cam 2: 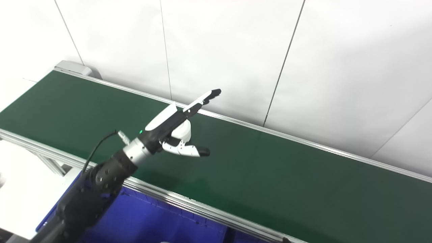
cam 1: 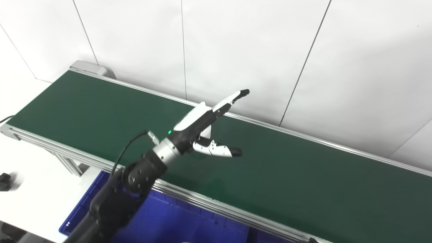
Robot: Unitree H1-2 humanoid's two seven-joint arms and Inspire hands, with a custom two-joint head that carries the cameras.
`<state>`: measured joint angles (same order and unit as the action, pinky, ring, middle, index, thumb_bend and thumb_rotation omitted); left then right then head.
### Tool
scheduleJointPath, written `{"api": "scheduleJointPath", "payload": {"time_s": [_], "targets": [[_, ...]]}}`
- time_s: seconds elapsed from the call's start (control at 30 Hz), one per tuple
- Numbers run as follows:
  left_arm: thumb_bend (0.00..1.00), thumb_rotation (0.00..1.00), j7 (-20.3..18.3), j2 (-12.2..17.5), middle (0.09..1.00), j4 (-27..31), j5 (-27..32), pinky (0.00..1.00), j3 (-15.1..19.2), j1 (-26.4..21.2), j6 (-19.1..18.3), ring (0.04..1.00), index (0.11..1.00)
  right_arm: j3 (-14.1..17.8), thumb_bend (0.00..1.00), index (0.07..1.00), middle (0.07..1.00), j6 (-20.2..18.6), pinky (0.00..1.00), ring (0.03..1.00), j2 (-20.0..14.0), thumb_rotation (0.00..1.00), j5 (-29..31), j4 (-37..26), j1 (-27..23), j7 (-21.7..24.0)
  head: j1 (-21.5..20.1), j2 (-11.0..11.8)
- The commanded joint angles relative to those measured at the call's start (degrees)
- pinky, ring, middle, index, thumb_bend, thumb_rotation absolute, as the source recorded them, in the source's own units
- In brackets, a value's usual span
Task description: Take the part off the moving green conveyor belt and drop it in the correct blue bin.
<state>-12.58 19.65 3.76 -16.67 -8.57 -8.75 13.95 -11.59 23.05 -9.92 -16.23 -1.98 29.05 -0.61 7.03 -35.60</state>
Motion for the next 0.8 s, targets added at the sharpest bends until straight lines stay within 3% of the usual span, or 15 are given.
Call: {"api": "scheduleJointPath", "payload": {"time_s": [0.0, 0.07, 0.23, 0.6, 0.77], "targets": [[0.56, 0.40, 0.15, 1.54, 1.000, -0.02, -2.82, 0.92, 0.20, -2.95, -0.40, 1.000, 0.988, -0.09, 0.82, 0.946, 0.928, 2.28, 0.79, 0.889, 0.49, 0.53, 0.25, -1.80, 0.25, -0.15, 0.08, -0.12], [0.61, 0.31, 0.55, 2.50, 1.000, -1.76, -6.38, 0.90, -0.35, -4.38, -0.44, 0.986, 0.982, -0.12, 0.83, 0.947, 0.931, 1.18, 0.79, 0.892, 0.61, 0.52, -0.13, -2.81, 0.50, 0.08, 0.25, -0.21], [0.73, 0.19, 0.38, 3.31, 1.000, -3.91, -12.58, 0.99, -1.14, -6.61, -3.67, 0.983, 0.969, -0.11, 0.86, 0.950, 0.933, 1.33, 0.80, 0.896, 0.79, 0.51, 0.14, -2.97, 0.65, 0.21, 0.70, -0.49], [0.89, 0.11, -1.36, 5.17, 1.000, -7.99, -22.98, 1.00, -5.01, -10.86, -8.16, 0.997, 0.914, -0.16, 0.87, 0.953, 0.935, 1.62, 0.80, 0.897, 0.88, 0.51, 0.06, -3.32, 0.91, 0.17, 1.35, -0.67], [0.91, 0.10, -0.61, 5.50, 1.000, -11.09, -24.92, 1.00, -6.74, -12.03, -7.60, 0.995, 0.891, -0.19, 0.87, 0.953, 0.933, 1.96, 0.81, 0.895, 0.87, 0.50, 0.50, -3.21, 1.07, 0.17, 1.40, -0.80]]}}
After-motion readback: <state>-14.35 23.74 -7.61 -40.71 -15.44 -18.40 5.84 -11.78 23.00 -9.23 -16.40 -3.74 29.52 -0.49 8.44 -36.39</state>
